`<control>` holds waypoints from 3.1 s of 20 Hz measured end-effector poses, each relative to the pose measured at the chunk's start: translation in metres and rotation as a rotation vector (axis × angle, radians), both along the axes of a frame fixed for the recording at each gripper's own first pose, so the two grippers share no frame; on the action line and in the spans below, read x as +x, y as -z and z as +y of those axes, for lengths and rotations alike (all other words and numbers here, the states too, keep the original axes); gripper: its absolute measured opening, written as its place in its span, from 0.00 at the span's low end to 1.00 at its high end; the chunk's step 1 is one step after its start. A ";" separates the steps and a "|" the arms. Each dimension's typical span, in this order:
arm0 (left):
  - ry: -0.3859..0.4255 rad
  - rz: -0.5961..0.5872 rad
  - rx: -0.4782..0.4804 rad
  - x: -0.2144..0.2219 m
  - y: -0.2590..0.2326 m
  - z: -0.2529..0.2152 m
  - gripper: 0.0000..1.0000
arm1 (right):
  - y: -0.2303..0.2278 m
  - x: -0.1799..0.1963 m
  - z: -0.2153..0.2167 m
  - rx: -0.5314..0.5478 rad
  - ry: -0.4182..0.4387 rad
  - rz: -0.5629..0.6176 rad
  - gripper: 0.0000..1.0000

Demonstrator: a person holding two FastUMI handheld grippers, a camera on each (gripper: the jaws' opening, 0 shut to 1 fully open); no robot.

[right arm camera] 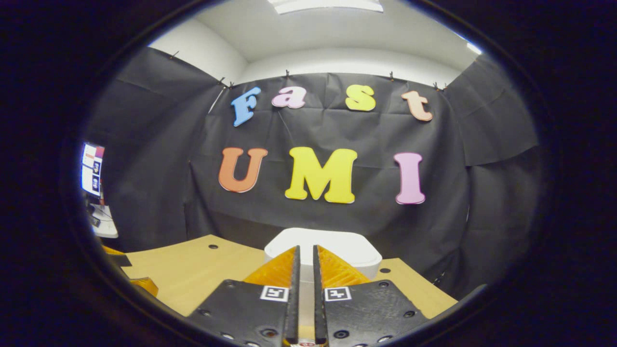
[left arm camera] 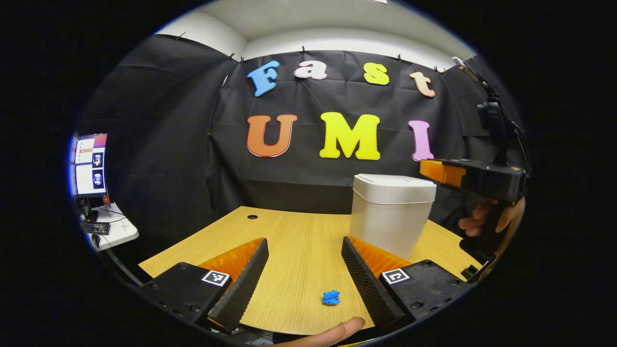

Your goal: Press the lid of the desktop garbage bin to open it, pick up the crumpled paper on the desktop and throw it into the bin, then pick up the pop can on the desktop and drop it into the bin, and finally close the garbage bin lid.

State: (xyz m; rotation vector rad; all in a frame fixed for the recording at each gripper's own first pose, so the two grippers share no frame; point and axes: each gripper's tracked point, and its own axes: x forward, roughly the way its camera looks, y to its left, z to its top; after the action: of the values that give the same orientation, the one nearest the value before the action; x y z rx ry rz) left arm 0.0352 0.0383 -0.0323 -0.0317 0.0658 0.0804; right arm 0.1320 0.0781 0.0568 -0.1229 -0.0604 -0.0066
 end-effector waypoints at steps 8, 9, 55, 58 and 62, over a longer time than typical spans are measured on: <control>0.008 -0.021 0.092 0.003 -0.001 -0.013 0.98 | -0.017 0.057 -0.030 0.068 0.088 0.115 0.00; 0.014 -0.022 0.091 0.002 -0.001 -0.014 0.98 | -0.011 0.066 -0.032 0.070 0.097 0.147 0.00; 0.371 0.541 -0.030 0.055 0.176 -0.067 0.95 | 0.180 -0.076 -0.055 0.117 -0.075 0.353 0.96; 0.416 0.596 0.005 0.049 0.191 -0.077 0.95 | 0.195 -0.090 -0.052 0.093 -0.100 0.343 0.97; 0.390 0.649 0.077 0.051 0.209 -0.075 0.95 | 0.218 -0.094 -0.051 0.060 -0.114 0.359 0.96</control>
State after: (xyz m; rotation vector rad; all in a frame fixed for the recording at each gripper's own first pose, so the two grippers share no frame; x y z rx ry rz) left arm 0.0858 -0.0369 -0.2411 0.0857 0.7146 -0.3010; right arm 0.0381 0.0274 -0.1608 -0.0587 0.2910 0.1276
